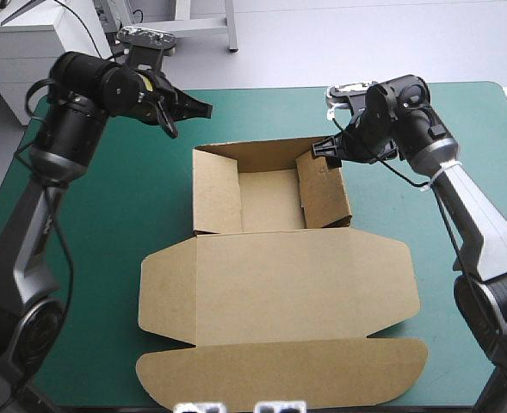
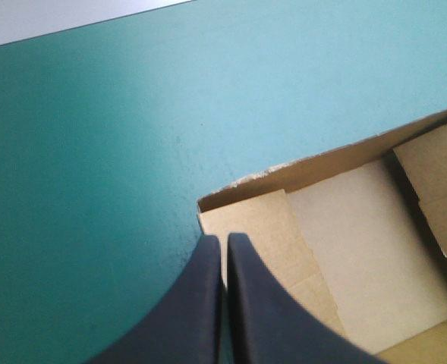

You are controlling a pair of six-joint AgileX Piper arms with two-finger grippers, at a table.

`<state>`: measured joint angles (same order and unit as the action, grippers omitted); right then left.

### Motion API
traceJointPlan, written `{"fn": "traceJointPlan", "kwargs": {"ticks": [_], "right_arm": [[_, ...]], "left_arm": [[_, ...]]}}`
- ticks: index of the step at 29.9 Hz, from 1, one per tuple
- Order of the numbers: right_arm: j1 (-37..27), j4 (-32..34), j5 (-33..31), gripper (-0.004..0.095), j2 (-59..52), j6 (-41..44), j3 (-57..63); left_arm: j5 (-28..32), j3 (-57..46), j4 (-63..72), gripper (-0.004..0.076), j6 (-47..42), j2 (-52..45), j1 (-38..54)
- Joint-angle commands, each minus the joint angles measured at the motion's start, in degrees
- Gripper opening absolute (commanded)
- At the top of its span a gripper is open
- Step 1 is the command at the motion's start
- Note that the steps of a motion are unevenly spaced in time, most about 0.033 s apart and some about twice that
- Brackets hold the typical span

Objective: Fold the box

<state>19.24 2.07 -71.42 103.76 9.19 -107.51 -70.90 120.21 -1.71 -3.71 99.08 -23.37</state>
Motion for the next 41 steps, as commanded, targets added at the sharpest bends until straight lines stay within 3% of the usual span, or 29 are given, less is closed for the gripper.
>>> {"fn": "traceJointPlan", "kwargs": {"ticks": [1, 6, 14, 23, 29, 32, 36, 41], "right_arm": [[-0.2, 0.1, 2.0, 0.0688, -2.9, -0.7, 1.8], [-0.2, -2.1, 6.2, 0.0688, -2.9, -0.7, 5.8], [-0.2, -2.5, 9.0, 0.0688, -2.0, -0.7, 10.3], [-0.2, -6.0, 11.0, 0.0670, 1.6, -2.4, 14.5], [-0.2, -10.6, 9.4, 0.0515, 2.6, -6.6, 14.9], [-0.2, -10.1, 9.4, 0.0339, 2.6, -6.7, 14.9], [-0.2, -10.0, 8.9, -0.0010, 2.6, -6.7, 14.4], [-0.3, -8.0, 6.3, -0.0020, 1.8, -6.6, 8.2]], "left_arm": [[-2.8, -3.9, -0.4, 0.0005, 0.9, -8.8, -0.3], [1.0, -20.4, -0.4, 0.0004, 1.2, -19.8, -0.3], [14.1, -47.3, -0.1, 0.0003, -1.6, -37.0, -0.3], [23.9, -68.2, -0.1, 0.0003, -2.3, -50.9, -0.3], [29.7, -79.8, -0.1, 0.0000, -2.3, -60.6, -0.3], [31.8, -83.3, -0.1, -0.0008, -2.3, -65.4, -0.3], [32.2, -86.2, -0.1, -0.0008, -2.3, -70.1, -0.3], [33.2, -87.8, -0.1, -0.0008, -2.3, -73.4, -0.3]]}}
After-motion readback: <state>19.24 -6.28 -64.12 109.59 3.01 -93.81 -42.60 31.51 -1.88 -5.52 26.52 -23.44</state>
